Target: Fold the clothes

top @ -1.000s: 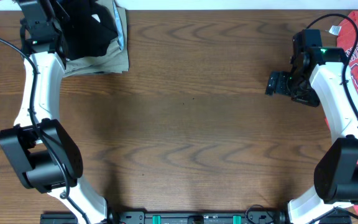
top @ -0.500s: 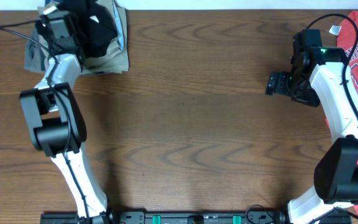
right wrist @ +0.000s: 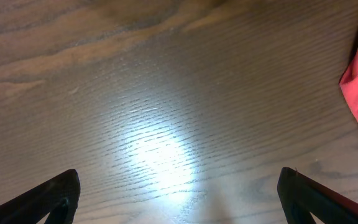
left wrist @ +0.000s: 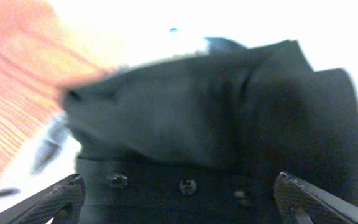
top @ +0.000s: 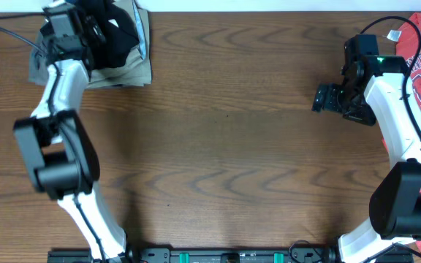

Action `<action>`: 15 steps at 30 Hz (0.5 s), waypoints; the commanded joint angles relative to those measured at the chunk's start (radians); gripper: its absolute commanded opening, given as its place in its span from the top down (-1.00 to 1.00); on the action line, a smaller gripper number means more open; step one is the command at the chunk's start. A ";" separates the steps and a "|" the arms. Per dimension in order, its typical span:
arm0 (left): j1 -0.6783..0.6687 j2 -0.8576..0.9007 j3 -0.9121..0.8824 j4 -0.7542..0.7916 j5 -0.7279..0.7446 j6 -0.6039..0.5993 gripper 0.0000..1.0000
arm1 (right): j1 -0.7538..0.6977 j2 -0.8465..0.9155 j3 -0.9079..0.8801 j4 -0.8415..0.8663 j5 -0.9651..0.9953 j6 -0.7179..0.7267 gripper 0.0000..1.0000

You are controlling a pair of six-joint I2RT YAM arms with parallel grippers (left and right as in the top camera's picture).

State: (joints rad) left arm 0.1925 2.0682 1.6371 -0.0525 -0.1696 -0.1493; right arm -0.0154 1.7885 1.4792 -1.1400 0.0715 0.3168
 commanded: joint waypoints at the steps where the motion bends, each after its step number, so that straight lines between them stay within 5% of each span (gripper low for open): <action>1: -0.009 -0.185 0.003 -0.055 0.002 0.006 -0.96 | 0.003 -0.018 0.010 -0.001 0.003 -0.015 -0.99; 15: -0.015 -0.736 0.003 -0.793 0.395 -0.039 -0.96 | 0.003 -0.018 0.010 -0.001 0.003 -0.015 -0.98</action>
State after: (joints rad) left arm 0.1783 1.4151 1.6386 -0.7738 0.0696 -0.1604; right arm -0.0154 1.7885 1.4792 -1.1400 0.0715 0.3168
